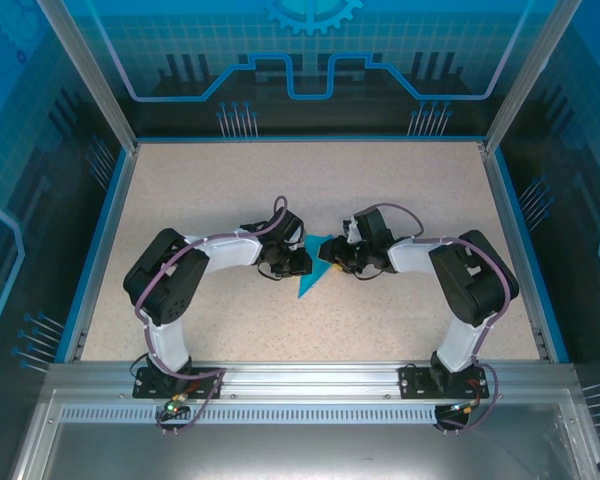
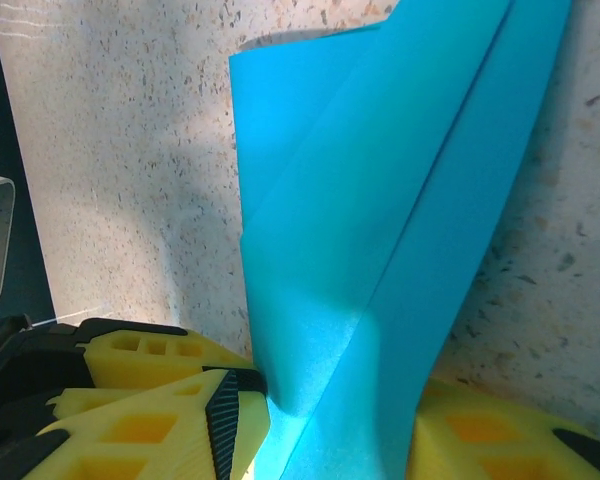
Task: Fold a paper plane with a square sheet of paper (pick it up from the middle)
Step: Rotate the paper at the center of the table.
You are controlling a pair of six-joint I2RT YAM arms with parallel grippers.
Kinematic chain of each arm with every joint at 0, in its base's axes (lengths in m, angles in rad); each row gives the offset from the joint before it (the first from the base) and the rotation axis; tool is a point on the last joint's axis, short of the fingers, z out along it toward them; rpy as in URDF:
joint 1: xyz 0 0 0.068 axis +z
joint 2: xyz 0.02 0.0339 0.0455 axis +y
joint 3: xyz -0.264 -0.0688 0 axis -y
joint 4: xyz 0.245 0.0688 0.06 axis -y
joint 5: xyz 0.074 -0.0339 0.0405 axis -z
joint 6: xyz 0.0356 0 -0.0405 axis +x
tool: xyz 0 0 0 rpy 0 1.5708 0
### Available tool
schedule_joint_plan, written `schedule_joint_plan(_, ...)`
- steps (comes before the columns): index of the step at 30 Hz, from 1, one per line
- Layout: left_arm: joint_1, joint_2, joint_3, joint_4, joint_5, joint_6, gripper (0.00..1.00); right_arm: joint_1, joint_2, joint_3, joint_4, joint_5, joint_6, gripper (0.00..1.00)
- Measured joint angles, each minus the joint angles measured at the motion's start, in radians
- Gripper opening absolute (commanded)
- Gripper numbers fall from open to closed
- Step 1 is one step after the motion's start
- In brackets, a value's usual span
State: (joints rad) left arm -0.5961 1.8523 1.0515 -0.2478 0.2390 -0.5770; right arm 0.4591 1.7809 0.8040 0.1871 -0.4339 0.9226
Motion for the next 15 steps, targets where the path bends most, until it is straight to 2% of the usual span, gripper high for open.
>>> schedule_joint_plan(7, 0.0, -0.002, -0.01, 0.015, 0.0, -0.011, 0.22, 0.007, 0.017, -0.005, 0.029, 0.007, 0.024, 0.4)
schedule_joint_plan(15, 0.0, -0.011, -0.028, 0.036, 0.0, -0.027, 0.23, 0.019, 0.028, -0.015, 0.078, 0.016, 0.043, 0.3)
